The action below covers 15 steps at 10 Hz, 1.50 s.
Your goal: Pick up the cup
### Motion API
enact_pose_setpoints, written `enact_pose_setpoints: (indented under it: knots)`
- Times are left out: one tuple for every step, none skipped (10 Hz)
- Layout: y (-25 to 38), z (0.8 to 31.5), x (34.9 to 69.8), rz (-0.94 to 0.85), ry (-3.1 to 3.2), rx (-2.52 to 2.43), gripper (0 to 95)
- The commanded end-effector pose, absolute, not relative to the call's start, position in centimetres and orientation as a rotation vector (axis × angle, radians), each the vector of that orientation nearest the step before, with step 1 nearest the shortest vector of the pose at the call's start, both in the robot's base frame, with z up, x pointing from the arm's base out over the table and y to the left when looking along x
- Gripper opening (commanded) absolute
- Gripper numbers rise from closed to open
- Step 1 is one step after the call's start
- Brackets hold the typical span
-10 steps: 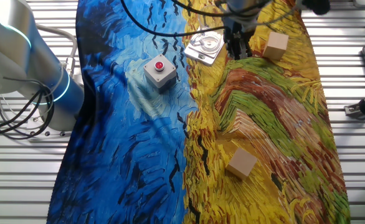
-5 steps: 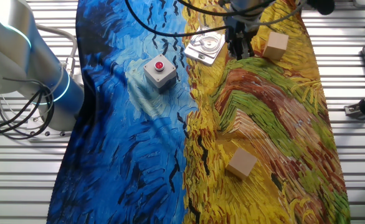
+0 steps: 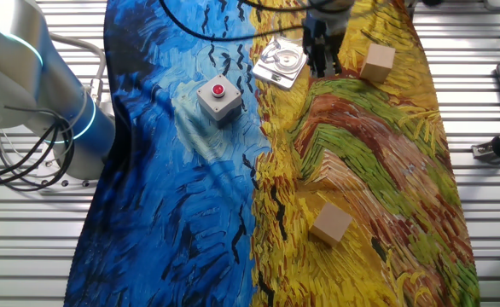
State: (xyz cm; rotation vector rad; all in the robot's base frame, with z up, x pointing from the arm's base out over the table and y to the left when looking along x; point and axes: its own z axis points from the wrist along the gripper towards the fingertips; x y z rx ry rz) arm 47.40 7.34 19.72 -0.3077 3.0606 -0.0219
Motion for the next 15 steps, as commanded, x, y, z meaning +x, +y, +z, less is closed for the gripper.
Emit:
enact_pose_setpoints:
  knots:
    - [7.7,20.0,46.3,-0.006,3.057,-0.250,0.0]
    - [8.0,20.1,46.1,-0.002,3.059,-0.240,0.0]
    - [9.0,20.4,46.0,-0.005,3.065,-0.223,0.0]
    - [10.0,20.8,46.2,0.002,3.074,-0.203,0.0]
    - [10.7,21.1,46.2,0.008,3.076,-0.193,0.0]
    - [11.8,21.4,46.3,0.012,3.076,-0.177,0.0]
    - [12.9,21.2,46.3,0.023,3.070,-0.160,0.0]
    - [13.8,21.1,46.4,0.028,3.070,-0.145,0.0]
    - [15.2,21.0,46.6,0.022,3.072,-0.127,0.0]
    - [16.1,21.0,46.7,0.022,3.073,-0.109,0.0]
    - [17.0,21.0,46.8,0.024,3.073,-0.098,0.0]
    - [18.0,21.1,46.8,0.028,3.074,-0.081,0.0]
    - [18.7,21.3,46.9,0.034,3.073,-0.069,0.0]
    - [19.4,21.3,46.8,0.038,3.075,-0.060,0.0]
    - [20.0,21.3,46.8,0.037,3.075,-0.051,0.0]
